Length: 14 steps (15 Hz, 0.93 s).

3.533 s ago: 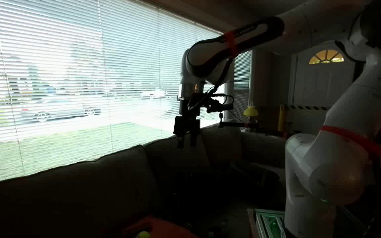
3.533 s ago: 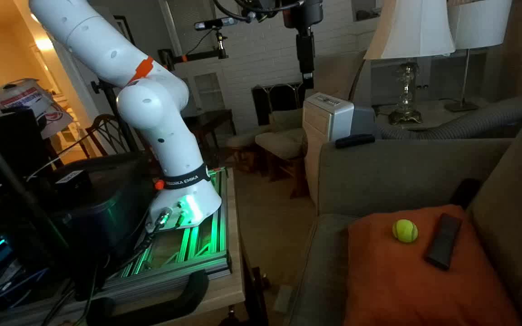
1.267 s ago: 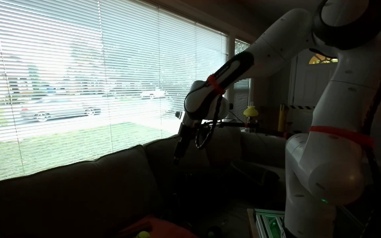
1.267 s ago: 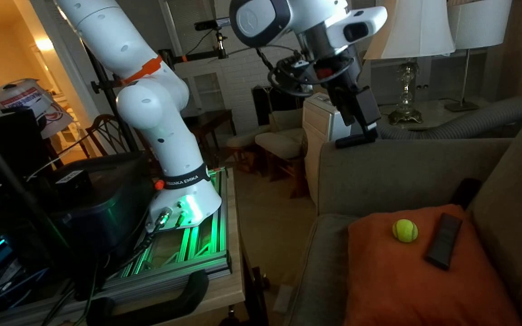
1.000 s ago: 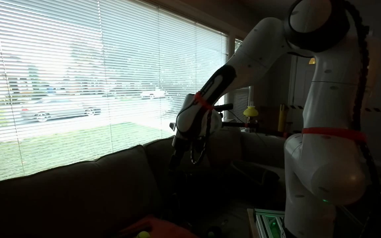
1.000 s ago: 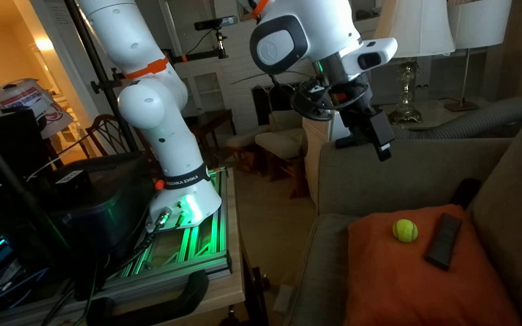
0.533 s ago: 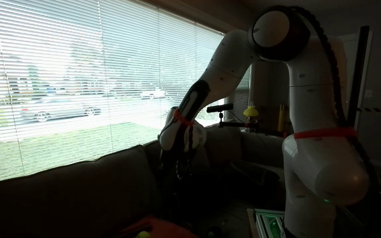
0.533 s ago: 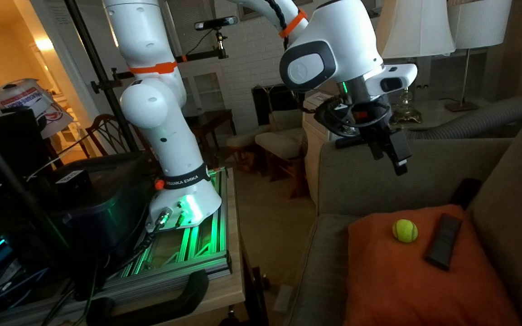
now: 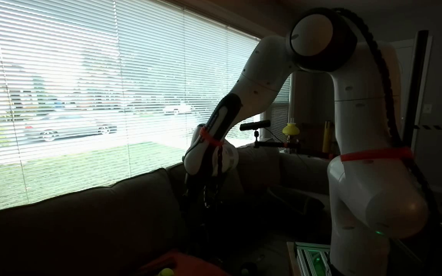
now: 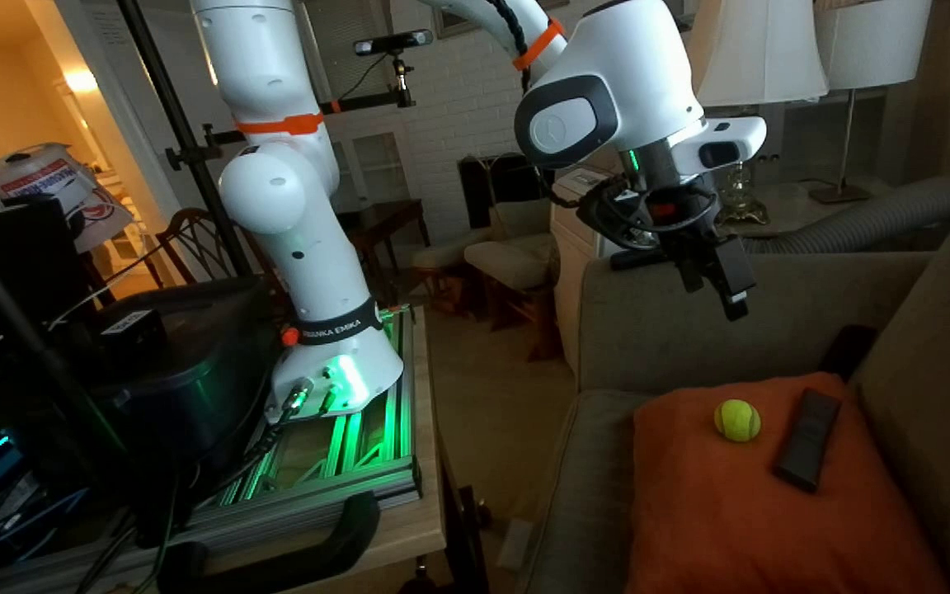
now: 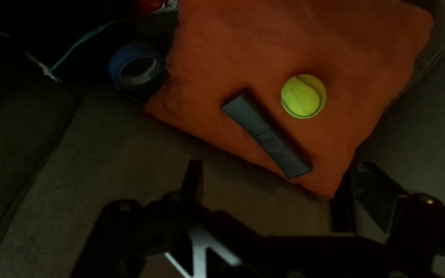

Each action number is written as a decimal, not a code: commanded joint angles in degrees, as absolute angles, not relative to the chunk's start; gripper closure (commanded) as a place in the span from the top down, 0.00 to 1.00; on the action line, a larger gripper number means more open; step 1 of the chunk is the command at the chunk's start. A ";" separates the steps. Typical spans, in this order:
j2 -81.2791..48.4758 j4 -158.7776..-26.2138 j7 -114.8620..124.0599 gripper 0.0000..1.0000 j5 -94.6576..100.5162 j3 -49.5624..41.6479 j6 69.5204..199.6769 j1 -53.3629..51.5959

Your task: Pick the tennis ball up and place it on the left armrest of the couch

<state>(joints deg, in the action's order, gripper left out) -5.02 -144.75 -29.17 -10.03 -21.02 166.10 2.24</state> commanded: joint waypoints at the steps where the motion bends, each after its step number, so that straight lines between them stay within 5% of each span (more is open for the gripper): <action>1: -5.78 -144.55 -29.60 1.00 -12.18 -19.92 167.43 1.98; 14: -23.00 -136.69 -26.35 1.00 -18.44 -11.11 179.03 3.70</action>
